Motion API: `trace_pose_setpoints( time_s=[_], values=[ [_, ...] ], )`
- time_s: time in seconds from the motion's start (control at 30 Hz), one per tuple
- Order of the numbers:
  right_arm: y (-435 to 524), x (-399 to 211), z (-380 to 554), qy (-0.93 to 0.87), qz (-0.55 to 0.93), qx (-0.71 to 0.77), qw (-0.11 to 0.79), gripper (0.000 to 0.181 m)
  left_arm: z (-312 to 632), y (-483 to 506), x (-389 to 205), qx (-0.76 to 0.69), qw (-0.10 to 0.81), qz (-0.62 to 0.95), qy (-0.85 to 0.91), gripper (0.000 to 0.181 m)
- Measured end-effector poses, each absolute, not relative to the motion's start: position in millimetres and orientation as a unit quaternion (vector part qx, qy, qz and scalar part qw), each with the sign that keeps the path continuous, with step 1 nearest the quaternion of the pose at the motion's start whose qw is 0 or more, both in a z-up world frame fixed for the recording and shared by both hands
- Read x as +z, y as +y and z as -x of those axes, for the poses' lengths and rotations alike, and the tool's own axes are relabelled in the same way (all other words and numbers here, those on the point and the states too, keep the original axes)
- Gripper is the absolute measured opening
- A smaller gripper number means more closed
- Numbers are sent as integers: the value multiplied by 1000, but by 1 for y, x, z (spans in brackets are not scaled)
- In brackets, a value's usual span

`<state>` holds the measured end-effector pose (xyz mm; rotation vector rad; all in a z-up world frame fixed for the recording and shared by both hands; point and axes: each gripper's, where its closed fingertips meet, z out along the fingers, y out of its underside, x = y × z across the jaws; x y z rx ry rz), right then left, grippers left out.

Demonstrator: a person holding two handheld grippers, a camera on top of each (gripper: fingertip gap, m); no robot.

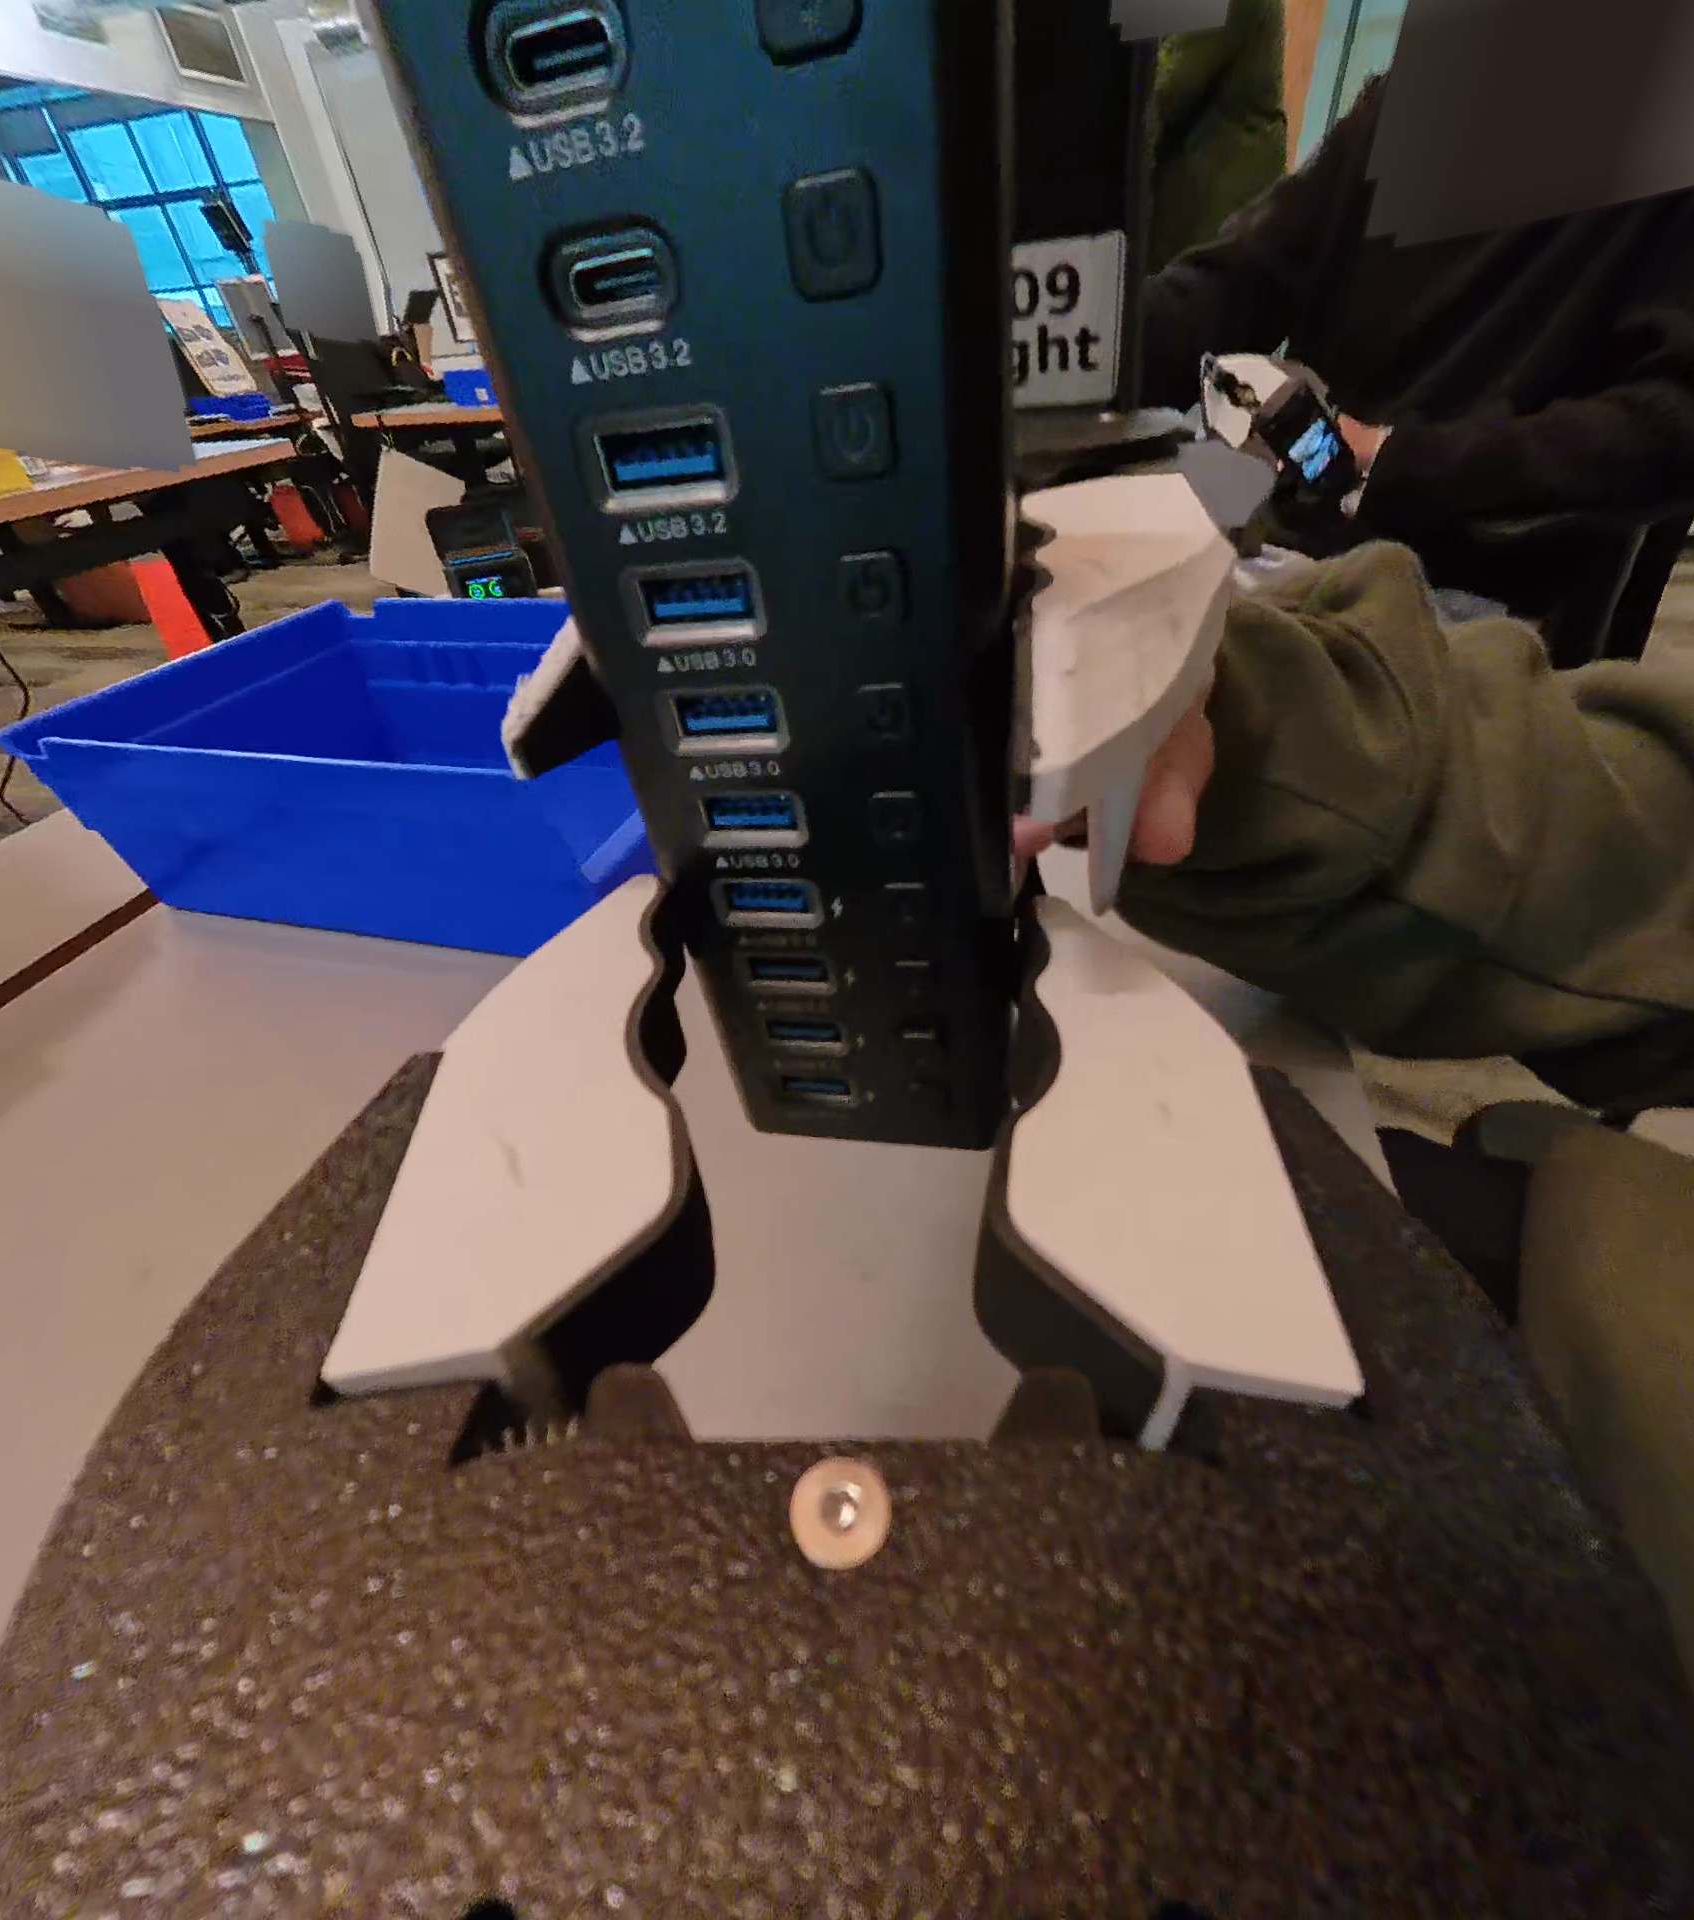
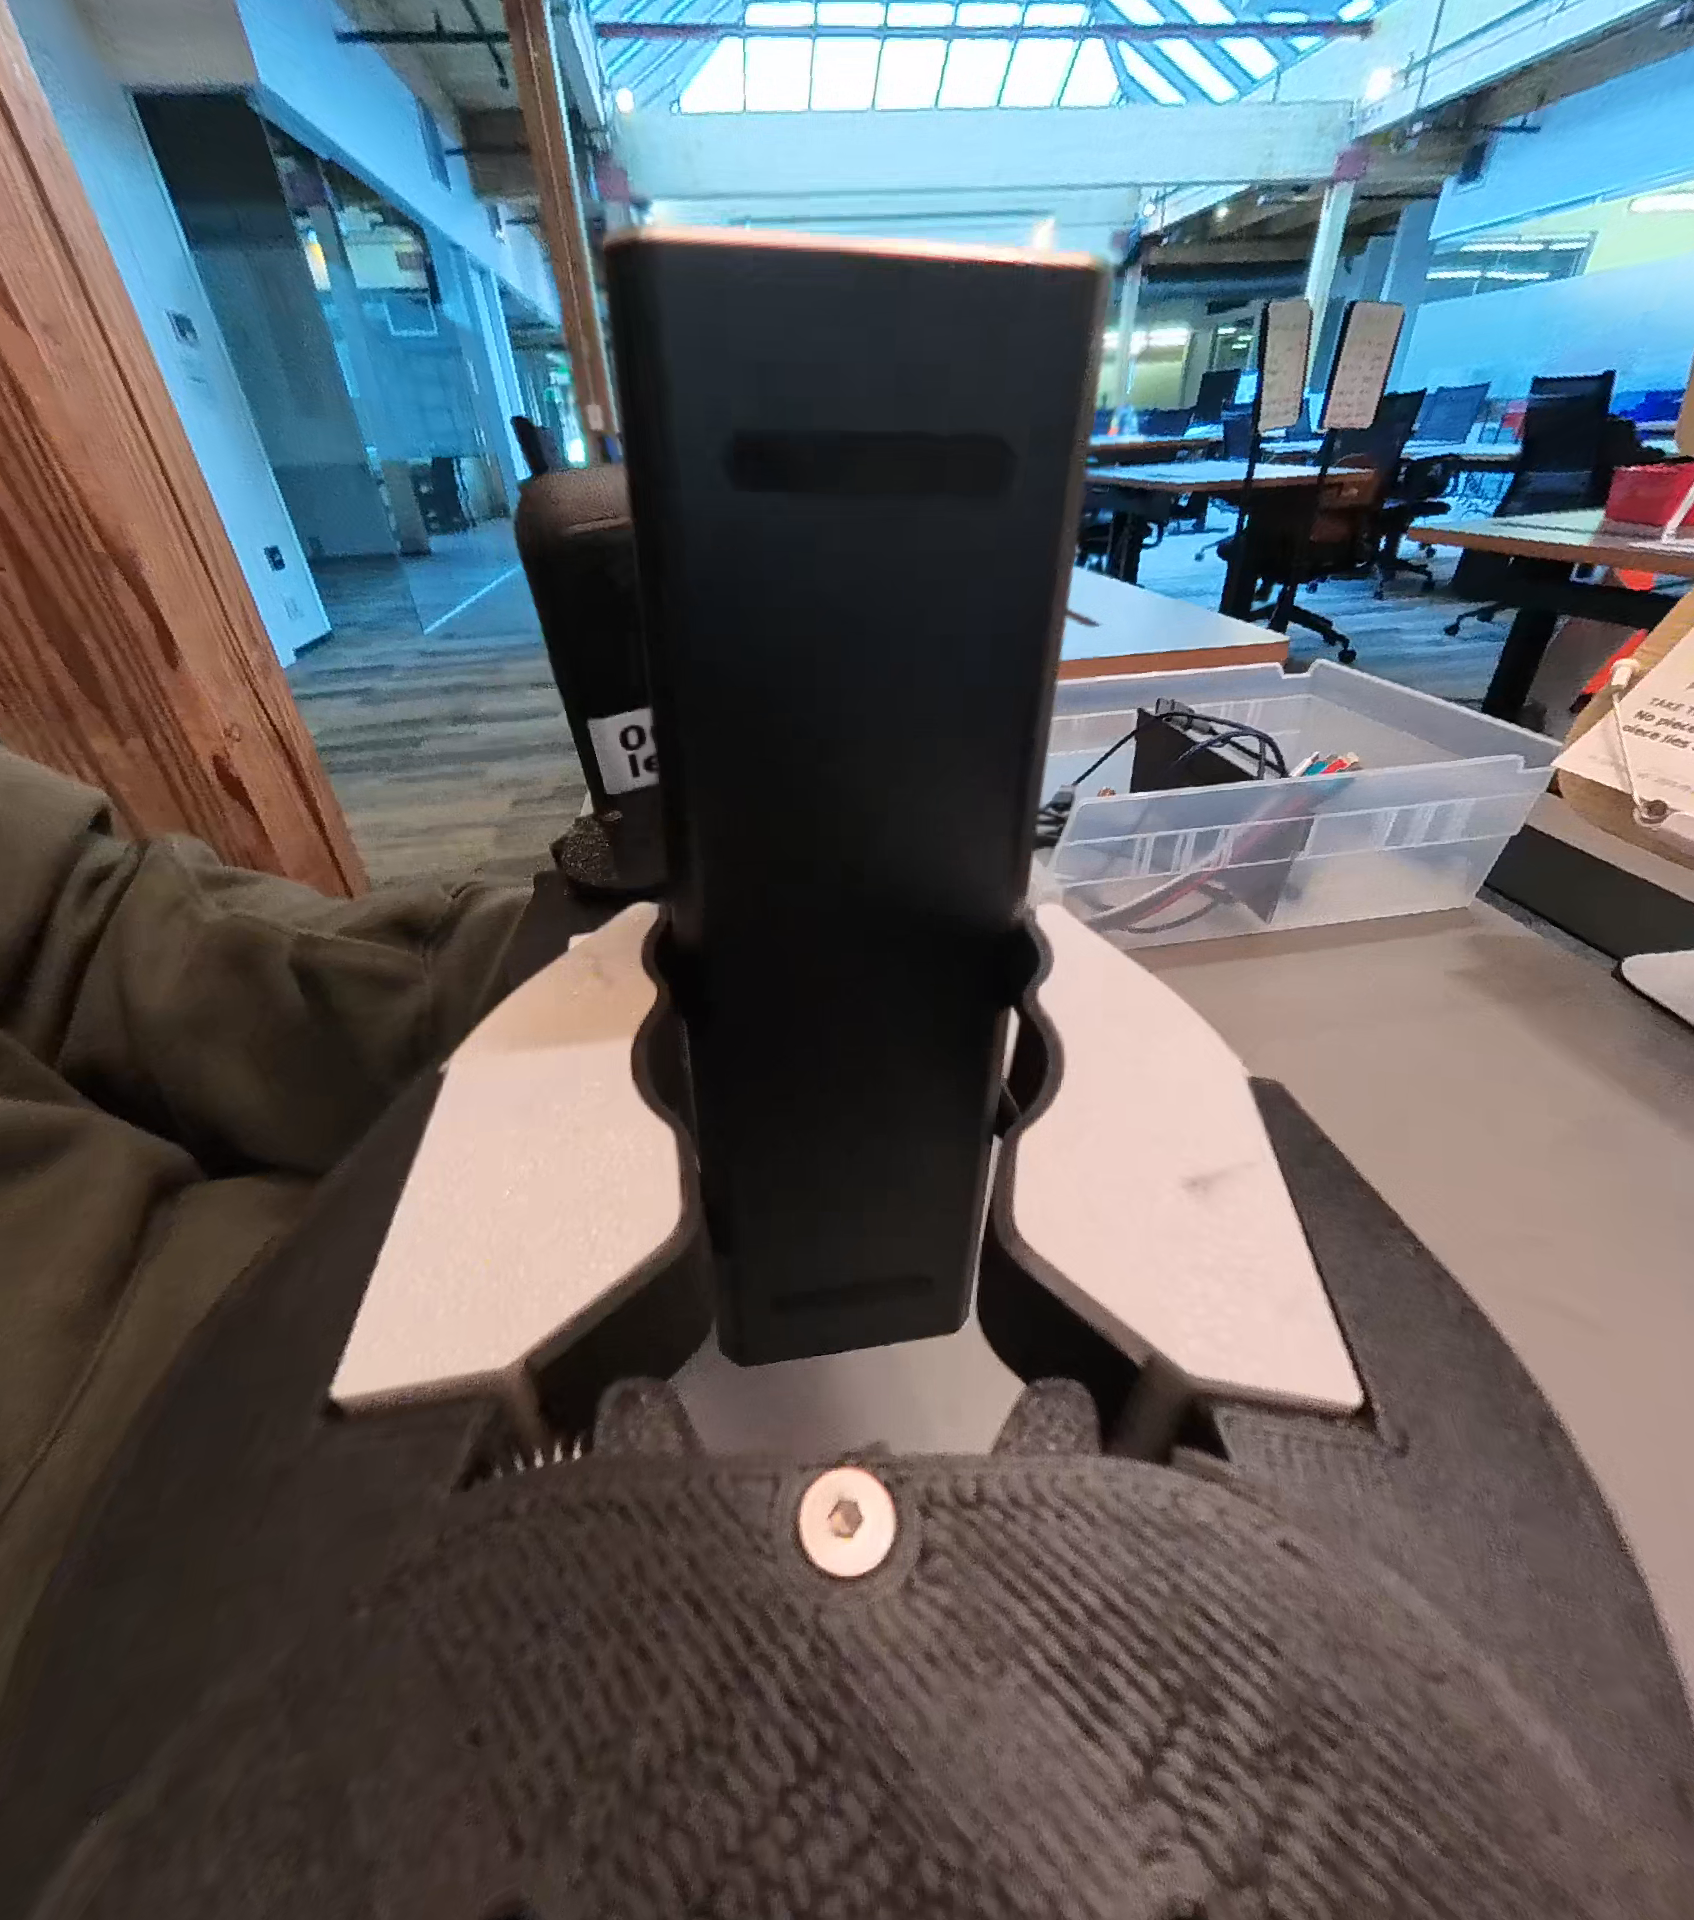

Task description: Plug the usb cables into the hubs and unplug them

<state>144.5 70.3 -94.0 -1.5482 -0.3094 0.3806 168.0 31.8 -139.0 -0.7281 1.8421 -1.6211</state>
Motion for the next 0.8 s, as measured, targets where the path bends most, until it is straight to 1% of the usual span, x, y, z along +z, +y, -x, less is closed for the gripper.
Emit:
trace_pose_setpoints(
  time_s=[0.17, 0.2, 0.37, 0.63, 0.73, 0.8],
  values=[
    [70, -108, -144, -157, 715, 155, 664, 65, -168, 37, -134, -608, 282, 272, 690, 60],
    [71, -107, -145, -152, 712, 154, 668, 61, -167, 38, -132, -611, 275, 271, 691, 60],
    [76, -104, -143, -149, 710, 150, 671, 60, -164, 43, -131, -598, 271, 259, 708, 60],
    [78, -99, -142, -140, 694, 156, 689, 59, -162, 47, -128, -574, 272, 256, 728, 60],
    [77, -83, -148, -113, 658, 159, 727, 57, -164, 50, -130, -567, 282, 264, 728, 60],
    [77, -86, -150, -105, 665, 171, 719, 57, -165, 51, -133, -568, 280, 269, 726, 60]
  ],
)
